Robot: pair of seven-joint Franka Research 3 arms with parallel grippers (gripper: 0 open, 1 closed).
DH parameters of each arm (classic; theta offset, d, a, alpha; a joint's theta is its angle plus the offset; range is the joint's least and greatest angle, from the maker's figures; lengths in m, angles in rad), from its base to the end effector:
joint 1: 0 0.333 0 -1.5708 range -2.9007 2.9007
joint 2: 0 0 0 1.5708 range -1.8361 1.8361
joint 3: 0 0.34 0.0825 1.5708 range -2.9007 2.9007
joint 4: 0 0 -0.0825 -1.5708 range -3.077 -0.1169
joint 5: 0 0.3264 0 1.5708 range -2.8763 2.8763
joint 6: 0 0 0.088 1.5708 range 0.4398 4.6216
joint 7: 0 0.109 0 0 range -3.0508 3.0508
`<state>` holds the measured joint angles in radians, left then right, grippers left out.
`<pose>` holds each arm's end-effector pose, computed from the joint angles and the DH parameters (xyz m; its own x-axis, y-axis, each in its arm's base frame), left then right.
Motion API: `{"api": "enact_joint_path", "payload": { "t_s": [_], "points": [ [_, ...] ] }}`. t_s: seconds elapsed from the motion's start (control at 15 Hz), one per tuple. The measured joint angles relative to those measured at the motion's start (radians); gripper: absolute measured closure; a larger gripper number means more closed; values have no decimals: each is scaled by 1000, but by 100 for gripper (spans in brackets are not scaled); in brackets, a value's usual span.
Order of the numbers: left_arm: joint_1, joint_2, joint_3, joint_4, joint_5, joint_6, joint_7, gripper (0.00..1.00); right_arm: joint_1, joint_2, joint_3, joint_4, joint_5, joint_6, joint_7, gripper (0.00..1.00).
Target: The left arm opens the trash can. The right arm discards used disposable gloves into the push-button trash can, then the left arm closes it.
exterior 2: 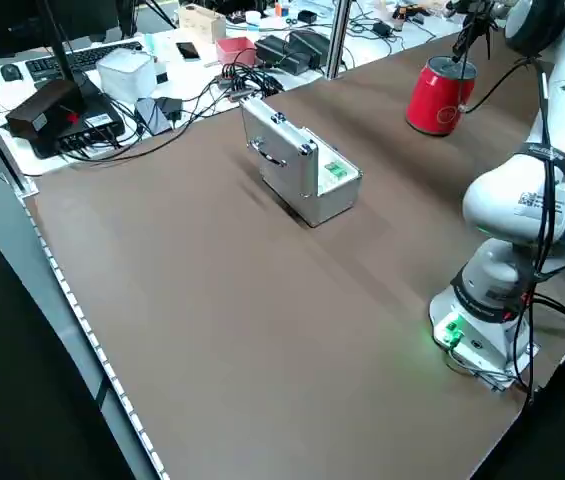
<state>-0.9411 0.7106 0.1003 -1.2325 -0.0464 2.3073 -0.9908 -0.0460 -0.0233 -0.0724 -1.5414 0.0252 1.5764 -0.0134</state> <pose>0.4741 -0.5672 0.4261 0.9622 0.1665 0.2153 0.1003 -0.9523 0.2883 0.4872 -0.0558 0.6707 0.9928 -0.1048 0.0586 -0.1035 -0.9943 -0.0261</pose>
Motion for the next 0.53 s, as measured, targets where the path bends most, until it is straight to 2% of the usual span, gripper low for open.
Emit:
{"api": "enact_joint_path", "payload": {
  "t_s": [0.53],
  "points": [
    [13, -105, 7, 3, 0, -189, 0, 97, 0, -6, 0, 5, 0, 0, 0, 1]
  ]
}}
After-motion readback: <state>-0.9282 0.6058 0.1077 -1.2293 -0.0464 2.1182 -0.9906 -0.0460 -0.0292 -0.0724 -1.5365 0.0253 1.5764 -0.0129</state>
